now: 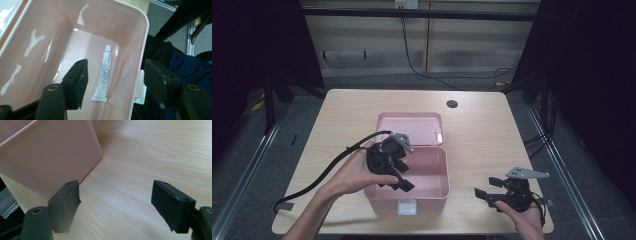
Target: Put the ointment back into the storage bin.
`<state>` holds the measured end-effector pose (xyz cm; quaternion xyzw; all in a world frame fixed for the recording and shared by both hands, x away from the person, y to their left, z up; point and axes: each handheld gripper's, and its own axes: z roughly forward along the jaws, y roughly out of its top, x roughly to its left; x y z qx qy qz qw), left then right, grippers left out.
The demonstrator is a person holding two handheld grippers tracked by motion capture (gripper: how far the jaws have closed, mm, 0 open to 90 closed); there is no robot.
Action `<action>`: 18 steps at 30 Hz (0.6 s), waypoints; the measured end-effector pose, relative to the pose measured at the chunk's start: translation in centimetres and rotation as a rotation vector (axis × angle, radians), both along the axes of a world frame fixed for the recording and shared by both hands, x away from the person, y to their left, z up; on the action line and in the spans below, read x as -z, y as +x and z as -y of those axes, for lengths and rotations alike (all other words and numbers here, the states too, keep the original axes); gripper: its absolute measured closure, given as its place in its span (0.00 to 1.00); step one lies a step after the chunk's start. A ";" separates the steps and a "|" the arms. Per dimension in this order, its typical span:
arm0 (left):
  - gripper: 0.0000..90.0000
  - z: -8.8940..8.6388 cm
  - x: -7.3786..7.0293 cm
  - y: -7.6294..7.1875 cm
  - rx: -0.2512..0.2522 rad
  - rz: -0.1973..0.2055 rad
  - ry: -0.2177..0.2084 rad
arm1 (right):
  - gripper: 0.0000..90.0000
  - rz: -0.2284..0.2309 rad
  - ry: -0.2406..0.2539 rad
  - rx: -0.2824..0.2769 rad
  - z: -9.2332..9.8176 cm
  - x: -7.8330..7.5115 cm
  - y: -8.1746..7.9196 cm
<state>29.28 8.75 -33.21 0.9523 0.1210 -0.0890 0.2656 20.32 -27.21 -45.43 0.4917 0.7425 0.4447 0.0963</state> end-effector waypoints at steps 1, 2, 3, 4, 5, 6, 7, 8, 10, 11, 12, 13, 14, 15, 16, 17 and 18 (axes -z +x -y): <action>0.37 -0.2 0.0 0.0 -0.001 0.006 -0.001 | 0.25 0.000 0.000 0.000 0.0 0.0 0.0; 0.35 -0.2 0.0 0.0 -0.001 0.006 -0.001 | 0.25 -0.002 -0.001 0.000 0.0 0.0 0.0; 0.33 -0.5 0.0 -0.1 -0.021 0.002 0.004 | 0.25 -0.002 -0.002 -0.001 0.0 0.0 0.0; 0.32 -0.7 -0.2 -0.1 -0.014 0.013 0.014 | 0.25 -0.003 -0.001 0.000 0.0 0.0 0.0; 0.30 -0.7 -0.2 -0.1 -0.014 0.013 0.014 | 0.25 -0.003 -0.001 0.000 0.0 0.0 0.0; 0.29 -1.0 -0.5 -0.3 -0.012 0.013 -0.016 | 0.25 0.000 -0.001 0.000 0.0 0.0 0.0; 0.29 -1.2 -0.6 -0.5 -0.025 0.014 -0.034 | 0.25 -0.001 -0.001 0.001 0.0 0.0 0.0; 0.28 -1.5 -0.8 -0.6 -0.027 0.024 -0.048 | 0.25 -0.001 -0.001 0.000 0.0 0.0 0.0; 0.27 -2.1 -0.9 -0.7 -0.039 0.027 -0.066 | 0.25 -0.001 -0.001 0.002 0.0 0.0 0.0; 0.26 -2.5 -0.8 -0.7 -0.043 0.033 -0.074 | 0.25 -0.002 0.000 0.002 0.0 0.0 0.0; 0.23 -2.8 -0.8 -0.7 -0.047 0.023 -0.083 | 0.25 -0.002 -0.001 0.002 0.0 0.0 0.0; 0.23 -3.2 -0.8 -0.7 -0.066 0.022 -0.095 | 0.25 -0.001 -0.001 0.001 0.0 0.0 0.0; 0.24 -3.2 -0.8 -0.7 -0.066 0.022 -0.095 | 0.25 -0.001 -0.001 0.001 0.0 0.0 0.0; 0.22 -3.6 -0.8 -0.8 -0.062 0.032 -0.109 | 0.25 -0.004 -0.002 0.001 0.0 0.0 0.0; 0.20 -4.1 -0.8 -0.9 -0.058 0.020 -0.124 | 0.25 -0.004 -0.002 0.002 0.0 0.0 0.0; 0.20 -4.5 -0.9 -0.9 -0.045 0.029 -0.124 | 0.25 -0.004 -0.001 0.002 0.0 0.0 0.0; 0.21 -4.5 -0.9 -0.9 -0.045 0.029 -0.124 | 0.25 -0.003 -0.002 0.002 0.0 0.0 0.0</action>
